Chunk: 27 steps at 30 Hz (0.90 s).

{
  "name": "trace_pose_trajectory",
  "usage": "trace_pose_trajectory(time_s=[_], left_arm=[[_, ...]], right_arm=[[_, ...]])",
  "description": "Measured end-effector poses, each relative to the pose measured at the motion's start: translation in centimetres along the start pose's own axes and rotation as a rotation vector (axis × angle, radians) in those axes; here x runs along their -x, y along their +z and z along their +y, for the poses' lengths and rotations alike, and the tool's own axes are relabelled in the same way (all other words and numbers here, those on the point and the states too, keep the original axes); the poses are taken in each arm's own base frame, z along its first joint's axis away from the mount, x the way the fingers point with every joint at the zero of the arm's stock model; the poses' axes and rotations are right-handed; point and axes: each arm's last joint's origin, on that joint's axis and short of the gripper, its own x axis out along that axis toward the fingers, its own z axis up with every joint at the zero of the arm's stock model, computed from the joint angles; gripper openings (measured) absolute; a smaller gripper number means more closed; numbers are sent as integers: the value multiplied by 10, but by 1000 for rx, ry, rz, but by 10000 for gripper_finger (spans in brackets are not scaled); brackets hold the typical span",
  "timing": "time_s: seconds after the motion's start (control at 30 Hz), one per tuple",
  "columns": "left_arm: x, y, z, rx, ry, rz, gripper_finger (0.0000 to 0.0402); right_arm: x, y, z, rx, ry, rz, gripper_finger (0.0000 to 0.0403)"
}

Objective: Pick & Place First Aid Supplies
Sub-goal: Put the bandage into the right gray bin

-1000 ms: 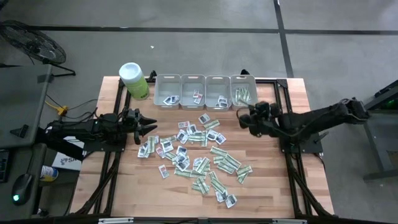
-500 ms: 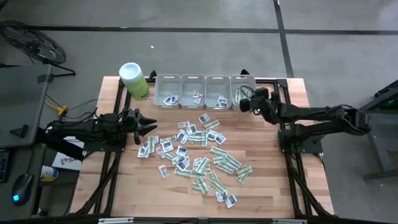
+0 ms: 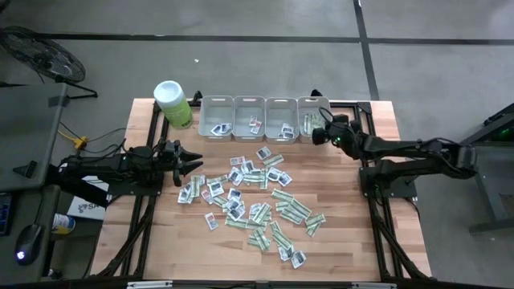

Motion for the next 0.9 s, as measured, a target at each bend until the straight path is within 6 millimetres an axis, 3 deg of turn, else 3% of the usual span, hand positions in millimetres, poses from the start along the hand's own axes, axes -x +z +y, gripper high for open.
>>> trace_pose_trajectory(time_s=[0.2,0.33,0.57,0.9], left_arm=[[0,0,0,0,0,0,150],[0,0,0,0,0,0,150],[0,0,0,0,0,0,150],[0,0,0,0,0,0,150]], right_arm=[[1,5,5,0,90,-2,110],[7,18,12,-31,236,18,143],[22,27,20,-140,513,239,148],[57,-7,42,-136,668,573,149]])
